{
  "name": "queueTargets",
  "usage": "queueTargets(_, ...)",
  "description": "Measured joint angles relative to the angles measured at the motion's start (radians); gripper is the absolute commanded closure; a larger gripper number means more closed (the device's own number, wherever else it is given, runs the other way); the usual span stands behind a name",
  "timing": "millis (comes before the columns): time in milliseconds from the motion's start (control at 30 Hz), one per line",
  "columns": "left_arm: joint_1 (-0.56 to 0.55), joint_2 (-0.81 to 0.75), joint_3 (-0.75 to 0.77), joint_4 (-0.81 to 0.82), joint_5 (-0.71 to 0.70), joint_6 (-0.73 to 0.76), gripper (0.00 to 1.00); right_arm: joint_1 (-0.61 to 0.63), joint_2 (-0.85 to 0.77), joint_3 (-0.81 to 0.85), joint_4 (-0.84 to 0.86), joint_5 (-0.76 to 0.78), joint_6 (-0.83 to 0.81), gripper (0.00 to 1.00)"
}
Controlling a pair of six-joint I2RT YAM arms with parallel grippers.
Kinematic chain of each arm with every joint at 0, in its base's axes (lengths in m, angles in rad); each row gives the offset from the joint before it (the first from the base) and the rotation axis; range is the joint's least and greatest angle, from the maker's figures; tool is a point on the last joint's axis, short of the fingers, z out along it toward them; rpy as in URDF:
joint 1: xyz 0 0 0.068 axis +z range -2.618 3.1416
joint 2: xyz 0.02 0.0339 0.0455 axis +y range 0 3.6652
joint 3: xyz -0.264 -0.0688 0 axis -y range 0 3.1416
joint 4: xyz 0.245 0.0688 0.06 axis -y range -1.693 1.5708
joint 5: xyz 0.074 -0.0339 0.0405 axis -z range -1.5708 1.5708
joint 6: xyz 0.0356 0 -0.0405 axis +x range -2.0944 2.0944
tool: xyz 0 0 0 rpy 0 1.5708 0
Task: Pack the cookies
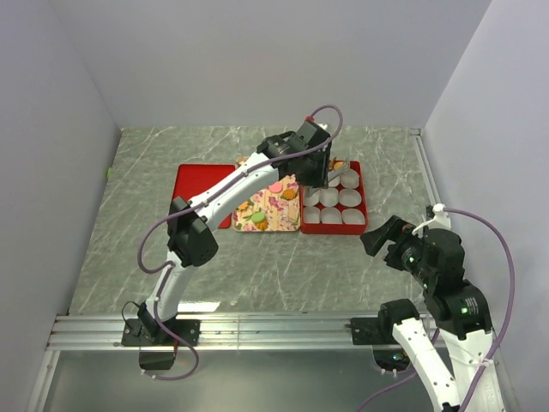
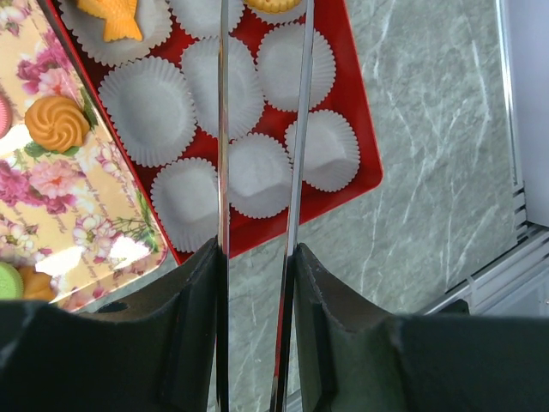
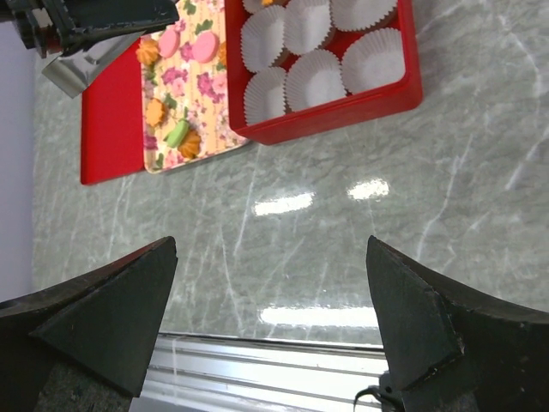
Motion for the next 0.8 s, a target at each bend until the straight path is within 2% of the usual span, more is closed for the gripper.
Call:
queueTargets(433, 0.001, 0.055, 0.000, 0.001, -0.043, -0.023, 0.64, 0.000, -0.023, 0.019, -0.050, 0.036, -0.044, 0.03)
queueTargets(800, 0.011, 0.073, 0.000, 0.004, -0.062, -0.033, 0.54, 0.003, -0.022, 0.019, -0.049, 0.034, -0.047, 0.03)
